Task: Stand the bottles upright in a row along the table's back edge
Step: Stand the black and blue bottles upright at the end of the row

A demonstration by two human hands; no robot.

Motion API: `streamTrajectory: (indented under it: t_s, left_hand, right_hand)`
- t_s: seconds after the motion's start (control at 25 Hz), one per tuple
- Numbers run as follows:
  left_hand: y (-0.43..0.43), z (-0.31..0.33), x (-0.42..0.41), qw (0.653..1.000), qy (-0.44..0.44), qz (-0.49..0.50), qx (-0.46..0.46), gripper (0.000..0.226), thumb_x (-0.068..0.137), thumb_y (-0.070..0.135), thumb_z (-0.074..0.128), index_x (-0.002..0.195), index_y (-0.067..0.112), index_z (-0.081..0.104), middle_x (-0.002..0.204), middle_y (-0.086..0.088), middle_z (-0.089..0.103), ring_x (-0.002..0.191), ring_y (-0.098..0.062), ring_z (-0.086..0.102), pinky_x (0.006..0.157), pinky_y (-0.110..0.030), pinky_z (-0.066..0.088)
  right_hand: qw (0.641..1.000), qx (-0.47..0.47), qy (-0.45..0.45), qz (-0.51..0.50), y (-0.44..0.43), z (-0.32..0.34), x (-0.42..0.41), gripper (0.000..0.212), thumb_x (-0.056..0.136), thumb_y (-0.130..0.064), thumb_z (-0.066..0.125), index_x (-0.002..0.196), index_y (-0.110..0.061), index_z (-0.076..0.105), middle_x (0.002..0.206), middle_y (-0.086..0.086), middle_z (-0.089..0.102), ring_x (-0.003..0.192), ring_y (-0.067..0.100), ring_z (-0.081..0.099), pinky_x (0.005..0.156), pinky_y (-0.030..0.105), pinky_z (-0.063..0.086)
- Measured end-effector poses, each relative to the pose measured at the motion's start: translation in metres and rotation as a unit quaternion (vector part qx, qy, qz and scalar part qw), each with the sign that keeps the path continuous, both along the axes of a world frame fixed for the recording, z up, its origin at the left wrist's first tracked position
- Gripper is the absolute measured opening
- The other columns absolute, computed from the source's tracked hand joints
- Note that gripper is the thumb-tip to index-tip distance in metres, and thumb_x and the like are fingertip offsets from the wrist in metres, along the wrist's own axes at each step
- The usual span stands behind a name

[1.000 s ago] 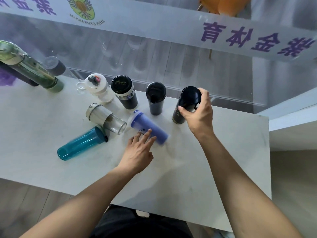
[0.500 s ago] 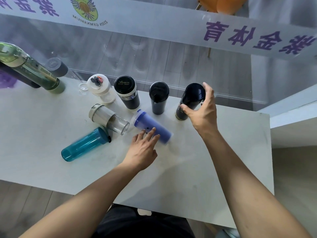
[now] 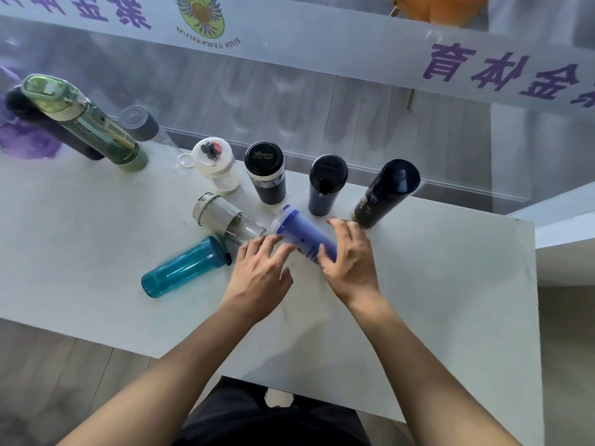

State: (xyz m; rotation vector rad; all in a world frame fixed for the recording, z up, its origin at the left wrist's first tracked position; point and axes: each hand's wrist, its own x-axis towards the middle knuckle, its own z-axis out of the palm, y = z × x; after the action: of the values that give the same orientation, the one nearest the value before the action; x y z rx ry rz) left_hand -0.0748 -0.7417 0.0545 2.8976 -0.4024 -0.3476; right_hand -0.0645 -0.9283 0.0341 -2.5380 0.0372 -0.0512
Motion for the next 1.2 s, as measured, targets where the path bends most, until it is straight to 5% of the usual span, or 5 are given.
streamTrajectory:
  t_s: [0.32,0.48,0.84,1.2]
  left_hand:
    - [0.056,0.009,-0.013,0.998,-0.010,0.056,-0.017,0.041,0.091,0.032,0.059,0.131,0.027,0.054,0.139,-0.002,0.054,0.131,-0.026,0.044,0.108,-0.042,0.037]
    - [0.075,0.011,-0.016,0.998,-0.007,0.063,-0.017,0.040,0.091,0.032,0.059,0.131,0.026,0.055,0.138,-0.001,0.054,0.129,-0.026,0.046,0.106,-0.044,0.038]
    - [0.092,0.026,-0.001,0.998,-0.031,0.010,-0.057,0.036,0.090,0.029,0.059,0.126,0.025,0.058,0.133,-0.002,0.057,0.124,-0.029,0.048,0.104,-0.045,0.038]
    - [0.046,0.035,0.008,0.991,-0.033,-0.092,-0.090,0.038,0.092,0.033,0.056,0.130,0.027,0.056,0.136,0.000,0.055,0.128,-0.025,0.047,0.108,-0.043,0.035]
  right_hand:
    - [0.976,-0.142,0.148,0.069,0.073,-0.036,0.059,0.080,0.088,-0.050,0.061,0.152,-0.017,0.026,0.138,0.011,0.049,0.124,0.031,0.048,0.103,0.041,0.038]
    - [0.969,-0.167,0.181,0.028,0.084,-0.052,0.070,0.081,0.082,-0.048,0.069,0.146,-0.018,0.031,0.132,0.012,0.050,0.122,0.033,0.049,0.100,0.041,0.039]
    - [0.993,0.012,0.080,-0.085,0.071,-0.007,0.036,0.087,0.067,-0.045,0.079,0.142,-0.022,0.041,0.130,0.006,0.051,0.120,0.028,0.051,0.100,0.041,0.042]
    - [0.957,0.088,0.028,-0.276,0.016,0.024,-0.056,0.083,0.065,-0.040,0.090,0.133,-0.020,0.046,0.125,-0.002,0.058,0.113,0.023,0.058,0.095,0.038,0.048]
